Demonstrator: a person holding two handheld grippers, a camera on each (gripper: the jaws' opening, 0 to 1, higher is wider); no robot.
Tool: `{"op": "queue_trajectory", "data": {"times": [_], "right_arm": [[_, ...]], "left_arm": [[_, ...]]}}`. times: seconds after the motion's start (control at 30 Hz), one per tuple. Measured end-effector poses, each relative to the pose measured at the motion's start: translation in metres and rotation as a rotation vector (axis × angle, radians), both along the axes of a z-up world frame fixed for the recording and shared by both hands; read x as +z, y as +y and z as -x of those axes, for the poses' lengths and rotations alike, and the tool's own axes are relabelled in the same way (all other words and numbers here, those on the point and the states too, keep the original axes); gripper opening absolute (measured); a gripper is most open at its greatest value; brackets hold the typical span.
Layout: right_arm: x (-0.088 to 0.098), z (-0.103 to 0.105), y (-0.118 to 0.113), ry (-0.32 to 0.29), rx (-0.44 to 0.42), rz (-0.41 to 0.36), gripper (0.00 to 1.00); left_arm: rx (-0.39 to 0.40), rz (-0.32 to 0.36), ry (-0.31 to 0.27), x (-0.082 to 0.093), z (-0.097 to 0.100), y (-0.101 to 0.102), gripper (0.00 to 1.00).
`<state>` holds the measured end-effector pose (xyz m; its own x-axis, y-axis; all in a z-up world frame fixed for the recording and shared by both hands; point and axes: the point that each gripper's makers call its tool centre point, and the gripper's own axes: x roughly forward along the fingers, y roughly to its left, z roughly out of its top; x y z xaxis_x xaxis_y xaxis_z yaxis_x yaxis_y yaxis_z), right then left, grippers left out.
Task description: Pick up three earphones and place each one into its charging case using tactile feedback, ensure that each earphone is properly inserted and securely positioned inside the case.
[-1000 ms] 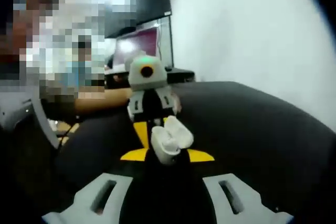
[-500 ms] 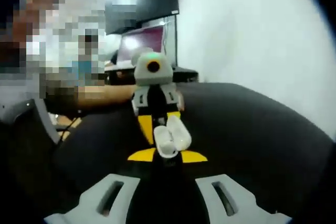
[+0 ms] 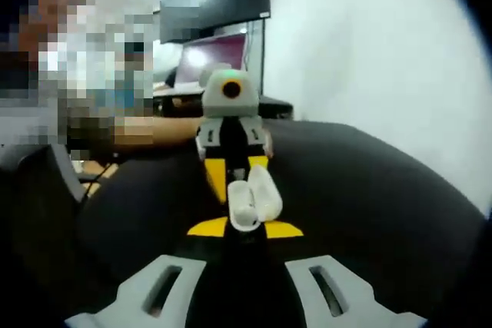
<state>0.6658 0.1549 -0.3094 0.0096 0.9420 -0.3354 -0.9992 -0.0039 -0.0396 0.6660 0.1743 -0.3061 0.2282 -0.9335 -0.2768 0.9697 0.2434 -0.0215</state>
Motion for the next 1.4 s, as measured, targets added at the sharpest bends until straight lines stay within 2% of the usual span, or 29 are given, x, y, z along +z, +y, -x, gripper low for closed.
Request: {"op": "queue_trajectory", "data": {"times": [0.23,0.3,0.37,0.43,0.5,0.57,0.63,0.73,0.8,0.9,0.97,1.0,1.07,1.1,1.2,1.3,1.4], "right_arm": [[0.0,-0.003,-0.002,0.003,-0.003,0.0,0.17],[-0.001,-0.003,-0.001,0.007,-0.002,-0.006,0.17],[0.0,-0.003,0.001,0.007,-0.001,-0.008,0.17],[0.0,-0.004,0.002,-0.001,0.001,-0.007,0.17],[0.0,-0.004,0.002,-0.017,0.004,-0.003,0.17],[0.001,-0.004,0.002,-0.027,0.007,0.0,0.17],[0.001,-0.005,0.002,-0.031,0.01,0.002,0.17],[0.001,-0.005,0.002,-0.03,0.011,-0.001,0.17],[0.002,-0.005,0.003,-0.034,0.012,-0.001,0.17],[0.002,-0.005,0.003,-0.039,0.012,-0.002,0.17],[0.002,-0.005,0.003,-0.039,0.012,-0.003,0.17],[0.003,-0.005,0.003,-0.041,0.012,-0.004,0.17],[0.003,-0.005,0.003,-0.047,0.014,-0.004,0.17],[0.003,-0.005,0.004,-0.046,0.013,-0.004,0.17],[0.003,-0.005,0.003,-0.049,0.013,-0.005,0.17],[0.003,-0.004,0.003,-0.061,0.011,-0.003,0.17],[0.003,-0.004,0.003,-0.075,0.014,-0.001,0.17]], "left_arm": [[0.053,0.068,-0.004,0.016,-0.005,0.015,0.14],[0.089,0.127,-0.018,0.03,-0.008,0.025,0.14],[0.151,0.23,-0.031,0.052,-0.015,0.039,0.13],[0.212,0.286,0.002,0.062,-0.022,0.053,0.13],[0.291,0.294,-0.001,0.073,-0.031,0.071,0.14],[0.319,0.283,0.015,0.083,-0.032,0.081,0.15],[0.368,0.22,0.059,0.084,-0.032,0.092,0.14],[0.513,0.11,0.158,0.078,-0.034,0.109,0.12],[0.558,0.061,0.188,0.074,-0.029,0.109,0.12],[0.563,-0.072,0.246,0.056,-0.005,0.097,0.11],[0.545,-0.208,0.277,0.033,0.014,0.087,0.12],[0.51,-0.268,0.258,0.024,0.023,0.079,0.12],[0.516,-0.358,0.223,0.014,0.031,0.07,0.1],[0.532,-0.393,0.18,0.013,0.031,0.067,0.09],[0.588,-0.447,0.116,0.014,0.024,0.065,0.09],[0.593,-0.455,0.146,0.014,0.022,0.063,0.09],[0.575,-0.521,0.208,0.005,0.026,0.067,0.07]]}}
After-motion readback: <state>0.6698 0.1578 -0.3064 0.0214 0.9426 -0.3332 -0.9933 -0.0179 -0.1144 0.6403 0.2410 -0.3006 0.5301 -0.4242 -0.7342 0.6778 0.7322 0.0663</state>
